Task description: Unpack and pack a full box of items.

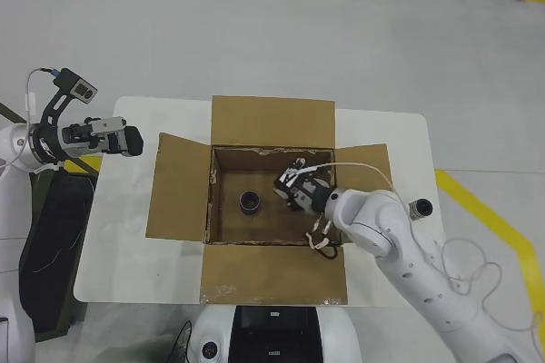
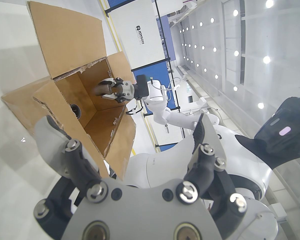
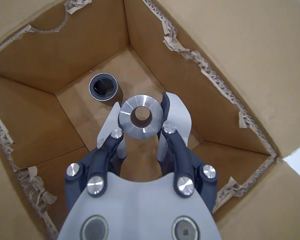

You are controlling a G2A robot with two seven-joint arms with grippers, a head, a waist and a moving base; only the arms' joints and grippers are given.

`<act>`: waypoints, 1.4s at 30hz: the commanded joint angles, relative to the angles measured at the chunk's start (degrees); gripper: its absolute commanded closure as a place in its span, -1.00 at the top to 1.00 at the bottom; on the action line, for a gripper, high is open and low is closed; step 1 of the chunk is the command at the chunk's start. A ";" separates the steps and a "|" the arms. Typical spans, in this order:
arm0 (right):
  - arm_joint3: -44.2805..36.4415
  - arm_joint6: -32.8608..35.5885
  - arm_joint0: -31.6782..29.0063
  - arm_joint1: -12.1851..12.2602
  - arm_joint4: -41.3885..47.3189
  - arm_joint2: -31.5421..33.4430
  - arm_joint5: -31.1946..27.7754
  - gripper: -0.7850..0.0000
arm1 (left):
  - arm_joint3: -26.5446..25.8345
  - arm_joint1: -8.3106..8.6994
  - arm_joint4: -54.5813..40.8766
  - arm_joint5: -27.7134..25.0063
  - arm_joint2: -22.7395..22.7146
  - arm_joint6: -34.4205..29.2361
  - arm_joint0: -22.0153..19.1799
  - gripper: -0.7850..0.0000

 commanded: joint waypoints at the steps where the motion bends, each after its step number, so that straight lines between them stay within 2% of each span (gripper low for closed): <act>1: 2.01 -0.22 1.08 -0.46 0.44 -1.23 0.21 -1.00 | 0.00 0.00 0.00 0.00 0.00 0.00 0.00 1.00; 15: 13.35 -2.43 6.55 -3.63 2.43 -8.06 1.23 -1.00 | 0.00 0.00 0.00 0.00 0.00 0.00 0.00 1.00; 26: 19.31 -3.50 8.66 -5.39 2.38 -10.52 1.43 -1.00 | 0.00 0.00 0.00 0.00 0.00 0.00 0.00 1.00; 31: 20.74 -3.54 9.05 -5.90 2.14 -10.93 1.41 -0.69 | 0.00 0.00 0.00 0.00 0.00 0.00 0.00 1.00; 32: 20.88 -3.53 9.10 -5.98 2.07 -10.97 1.41 -0.54 | 0.00 0.00 0.00 0.00 0.00 0.00 0.00 1.00; 33: 21.03 -3.51 9.13 -6.06 1.97 -11.00 1.41 -0.47 | 0.00 0.00 0.00 0.00 0.00 0.00 0.00 1.00; 36: 21.42 -3.37 9.18 -6.26 1.77 -11.07 1.30 -0.31 | 0.00 0.00 0.00 0.00 0.00 0.00 0.00 1.00; 40: 21.59 -3.23 9.14 -6.46 1.49 -11.01 1.09 -0.22 | 0.00 0.00 0.00 0.00 0.00 0.00 0.00 1.00; 42: 21.36 -2.90 9.08 -6.48 1.18 -10.87 0.92 -0.04 | 0.00 0.00 0.00 0.00 0.00 0.00 0.00 1.00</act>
